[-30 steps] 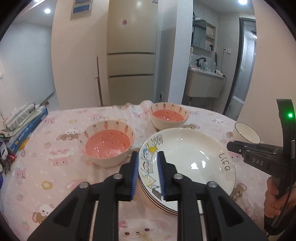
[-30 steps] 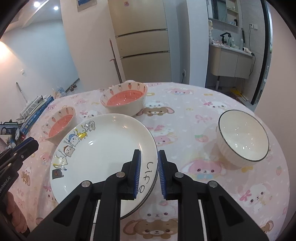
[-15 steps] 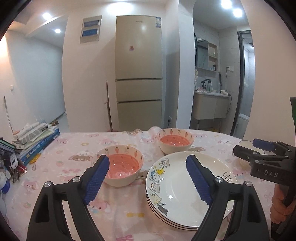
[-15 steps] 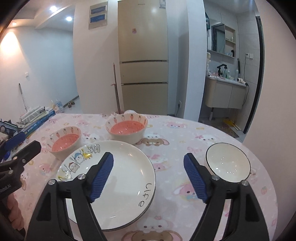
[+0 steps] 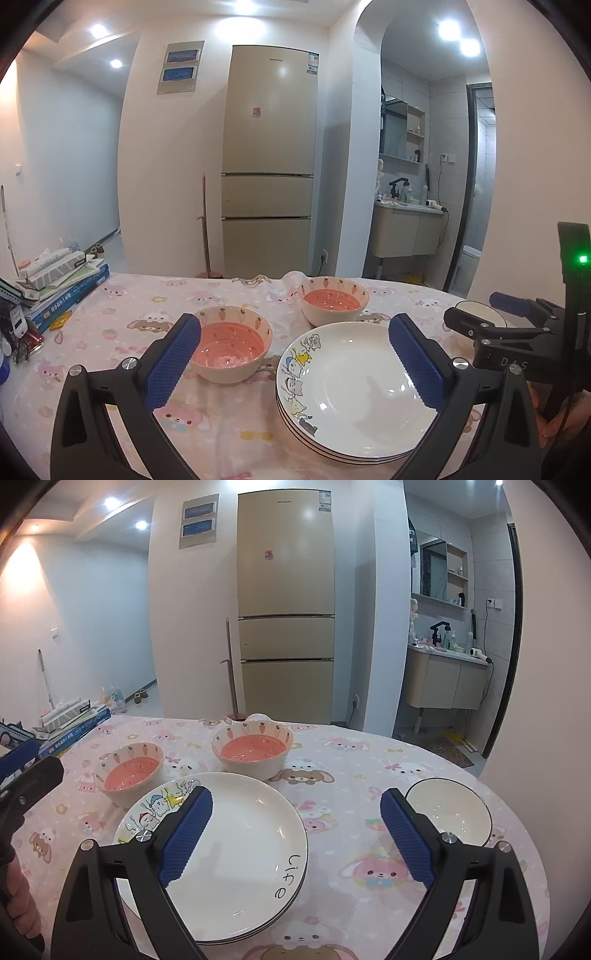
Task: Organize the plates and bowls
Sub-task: 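Move both grippers to the white black-rimmed bowl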
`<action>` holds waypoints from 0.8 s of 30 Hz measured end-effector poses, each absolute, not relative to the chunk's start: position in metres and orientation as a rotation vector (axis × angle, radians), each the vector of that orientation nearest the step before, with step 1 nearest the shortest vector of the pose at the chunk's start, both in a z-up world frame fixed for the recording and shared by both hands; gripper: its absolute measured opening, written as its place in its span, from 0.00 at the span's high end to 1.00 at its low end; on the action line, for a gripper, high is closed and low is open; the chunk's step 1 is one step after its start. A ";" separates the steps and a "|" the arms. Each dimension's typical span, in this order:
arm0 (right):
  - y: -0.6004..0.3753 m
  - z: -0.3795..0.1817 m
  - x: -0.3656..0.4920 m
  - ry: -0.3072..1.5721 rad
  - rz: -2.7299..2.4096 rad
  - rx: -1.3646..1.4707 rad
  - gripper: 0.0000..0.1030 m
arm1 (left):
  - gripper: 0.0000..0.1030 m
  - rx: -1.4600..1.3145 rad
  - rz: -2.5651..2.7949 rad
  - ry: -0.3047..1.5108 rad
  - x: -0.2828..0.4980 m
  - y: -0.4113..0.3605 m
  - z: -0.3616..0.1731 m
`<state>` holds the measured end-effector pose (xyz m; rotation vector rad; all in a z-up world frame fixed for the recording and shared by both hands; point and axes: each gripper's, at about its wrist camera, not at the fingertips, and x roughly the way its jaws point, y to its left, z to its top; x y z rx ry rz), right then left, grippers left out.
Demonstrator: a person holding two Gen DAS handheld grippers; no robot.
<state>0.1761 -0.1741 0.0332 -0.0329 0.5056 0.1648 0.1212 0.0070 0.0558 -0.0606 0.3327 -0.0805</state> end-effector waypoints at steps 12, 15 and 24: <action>-0.233 0.085 0.158 0.442 0.088 0.032 0.11 | 0.00 -0.039 -0.149 0.278 0.115 -0.020 0.107; -0.257 0.104 0.153 0.412 0.051 0.051 0.11 | 0.00 -0.013 -0.187 0.283 0.124 -0.045 0.117; -0.330 0.123 0.157 0.409 -0.039 0.161 0.11 | 0.00 -0.032 -0.344 0.376 0.177 -0.129 0.136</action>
